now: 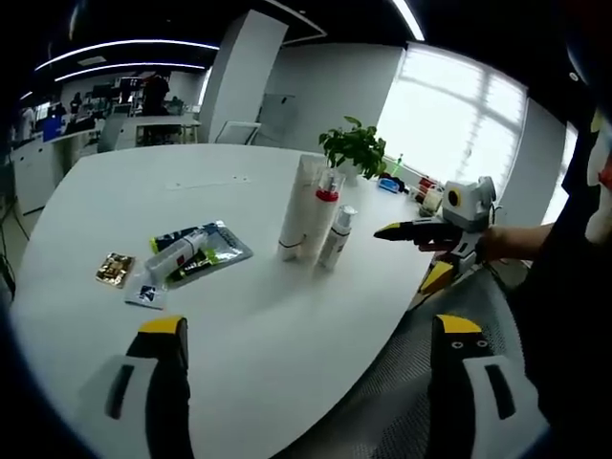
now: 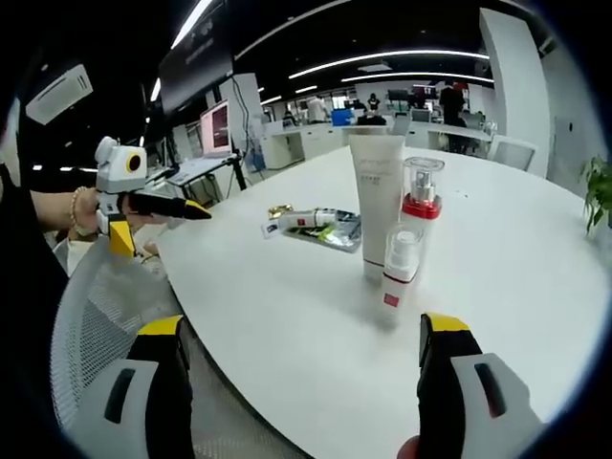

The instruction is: Arrange the skincare products in the storage area until every visible bottle or jar stands upright without overlapping.

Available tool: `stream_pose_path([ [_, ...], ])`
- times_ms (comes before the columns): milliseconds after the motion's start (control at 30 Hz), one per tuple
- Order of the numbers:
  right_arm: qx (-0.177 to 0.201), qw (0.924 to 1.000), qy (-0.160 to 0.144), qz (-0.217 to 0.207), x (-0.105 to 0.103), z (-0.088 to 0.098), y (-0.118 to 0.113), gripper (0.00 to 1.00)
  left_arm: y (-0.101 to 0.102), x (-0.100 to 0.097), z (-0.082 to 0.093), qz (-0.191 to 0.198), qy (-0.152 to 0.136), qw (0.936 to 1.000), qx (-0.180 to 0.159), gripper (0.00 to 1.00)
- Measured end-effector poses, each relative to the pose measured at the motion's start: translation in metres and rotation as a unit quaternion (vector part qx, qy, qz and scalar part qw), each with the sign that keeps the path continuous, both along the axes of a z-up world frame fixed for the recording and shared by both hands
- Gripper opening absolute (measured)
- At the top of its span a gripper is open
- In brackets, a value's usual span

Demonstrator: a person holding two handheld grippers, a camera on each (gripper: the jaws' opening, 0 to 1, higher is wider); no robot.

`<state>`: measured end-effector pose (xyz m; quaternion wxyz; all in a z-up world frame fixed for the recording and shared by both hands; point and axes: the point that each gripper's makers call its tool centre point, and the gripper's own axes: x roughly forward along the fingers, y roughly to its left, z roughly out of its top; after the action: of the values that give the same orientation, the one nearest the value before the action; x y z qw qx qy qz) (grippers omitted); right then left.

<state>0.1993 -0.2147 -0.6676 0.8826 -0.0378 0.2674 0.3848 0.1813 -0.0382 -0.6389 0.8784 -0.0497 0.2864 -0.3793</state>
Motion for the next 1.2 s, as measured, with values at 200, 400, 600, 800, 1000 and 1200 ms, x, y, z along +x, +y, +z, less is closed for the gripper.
stream_pose_path([
  [200, 0.004, 0.9999, 0.002, -0.009, 0.002, -0.002, 0.000, 1.00, 0.001, 0.011, -0.004, -0.015, 0.002, 0.9997, 0.017, 0.97],
  [400, 0.006, 0.9999, 0.007, -0.013, 0.002, -0.004, 0.001, 1.00, 0.001, 0.027, -0.001, -0.023, -0.003, 0.9993, 0.029, 0.96],
  [600, 0.005, 0.9998, 0.011, -0.016, 0.001, -0.008, 0.000, 1.00, 0.005, 0.047, -0.005, -0.040, -0.005, 0.9979, 0.051, 0.95],
  [800, 0.003, 0.9997, 0.017, -0.015, -0.002, -0.012, 0.001, 0.98, 0.016, 0.069, -0.013, -0.052, 0.001, 0.9957, 0.077, 0.92],
  [1000, -0.006, 0.9997, 0.020, -0.009, -0.004, -0.015, 0.004, 0.99, 0.036, 0.092, -0.022, -0.067, 0.018, 0.9913, 0.111, 0.89],
  [1200, 0.002, 0.9995, 0.022, -0.022, -0.002, -0.014, 0.002, 0.99, 0.043, 0.105, -0.030, -0.090, 0.026, 0.9851, 0.144, 0.85],
])
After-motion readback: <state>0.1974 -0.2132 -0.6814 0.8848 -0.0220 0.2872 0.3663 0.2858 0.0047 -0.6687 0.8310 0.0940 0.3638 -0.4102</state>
